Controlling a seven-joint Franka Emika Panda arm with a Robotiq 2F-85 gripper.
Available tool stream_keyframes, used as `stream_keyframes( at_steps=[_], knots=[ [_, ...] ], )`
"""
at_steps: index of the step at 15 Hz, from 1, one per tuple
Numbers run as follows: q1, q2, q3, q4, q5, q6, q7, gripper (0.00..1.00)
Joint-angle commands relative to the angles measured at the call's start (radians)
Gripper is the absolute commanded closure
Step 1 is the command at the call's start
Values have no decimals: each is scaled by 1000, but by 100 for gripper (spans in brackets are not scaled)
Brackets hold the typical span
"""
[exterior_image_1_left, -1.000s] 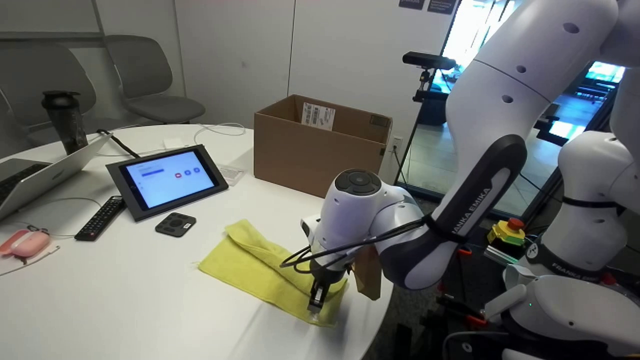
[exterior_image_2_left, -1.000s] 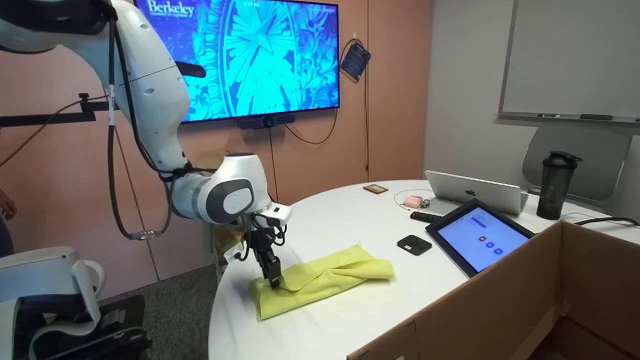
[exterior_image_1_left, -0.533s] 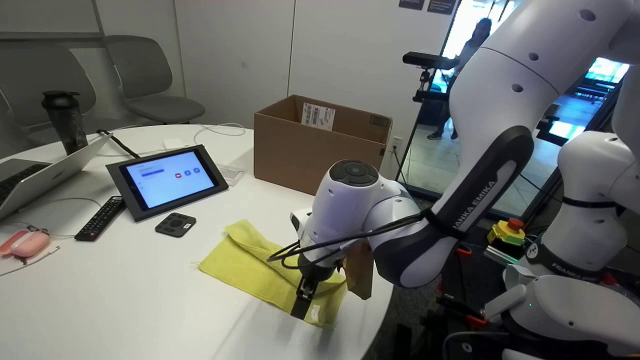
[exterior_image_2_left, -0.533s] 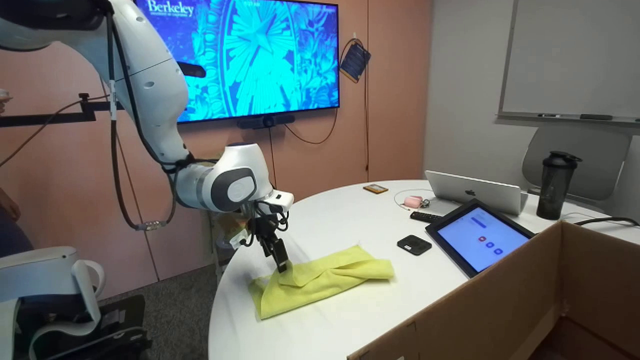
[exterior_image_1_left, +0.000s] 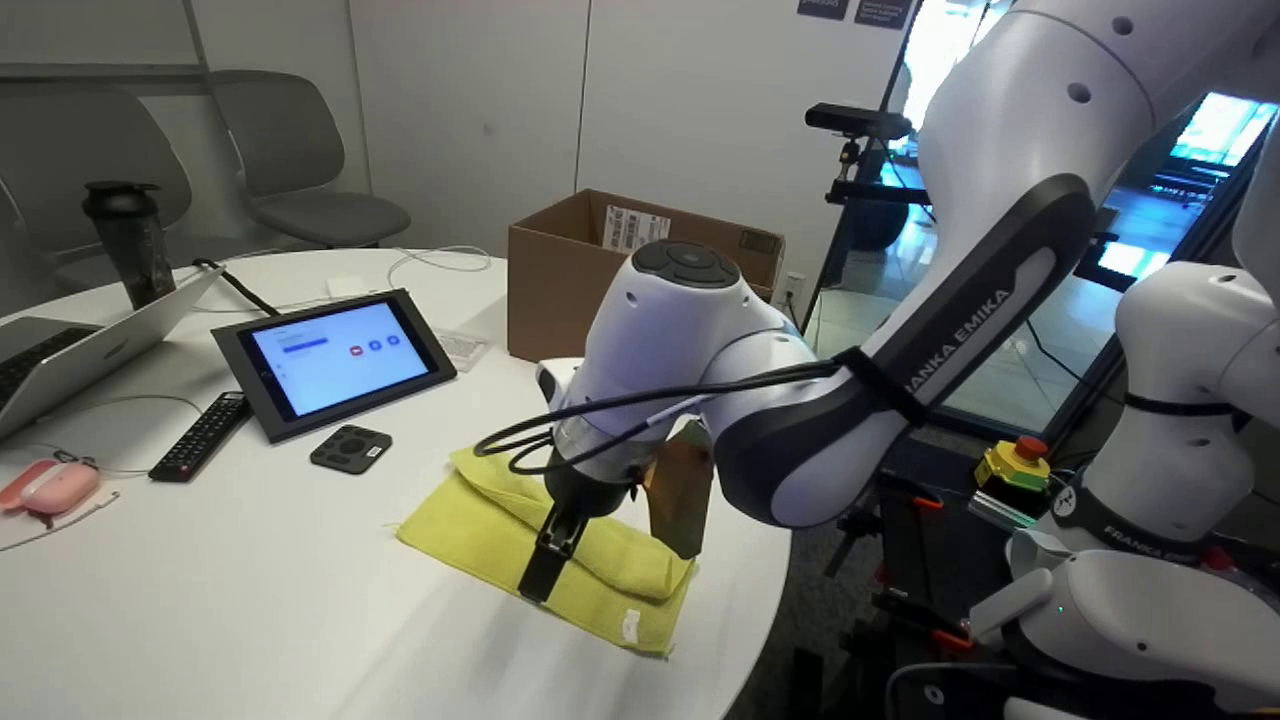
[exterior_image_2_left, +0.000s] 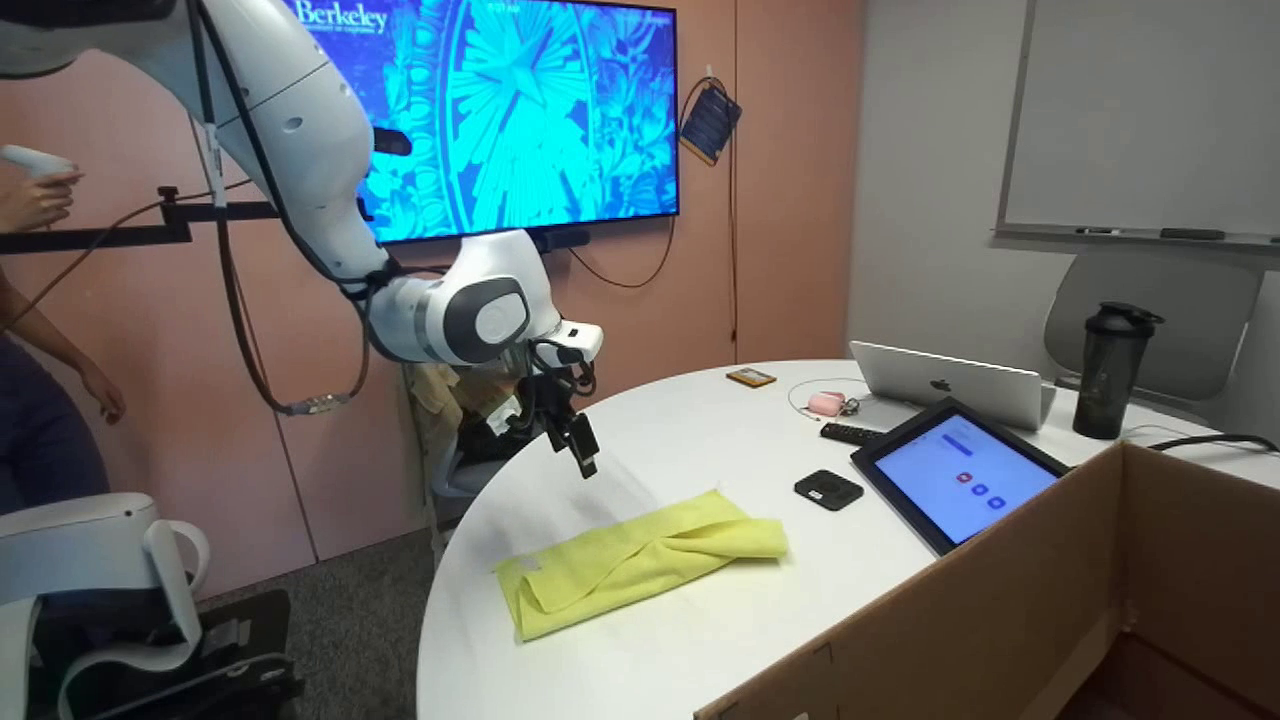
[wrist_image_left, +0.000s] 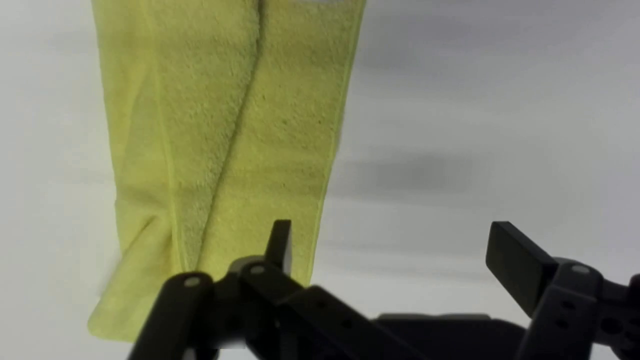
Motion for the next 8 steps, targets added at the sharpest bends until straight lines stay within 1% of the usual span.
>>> stream_keyframes(
  at_steps=[1,4,5,8],
  knots=[
    [-12,46,-7,138,-45,-57,51,0],
    [-31,127,-25,263,-73,-97,73,0],
    [-59,165,-16,313,-65,-118,57,0],
    [-109,259,-11,426,-60,-159,46,0]
  ],
)
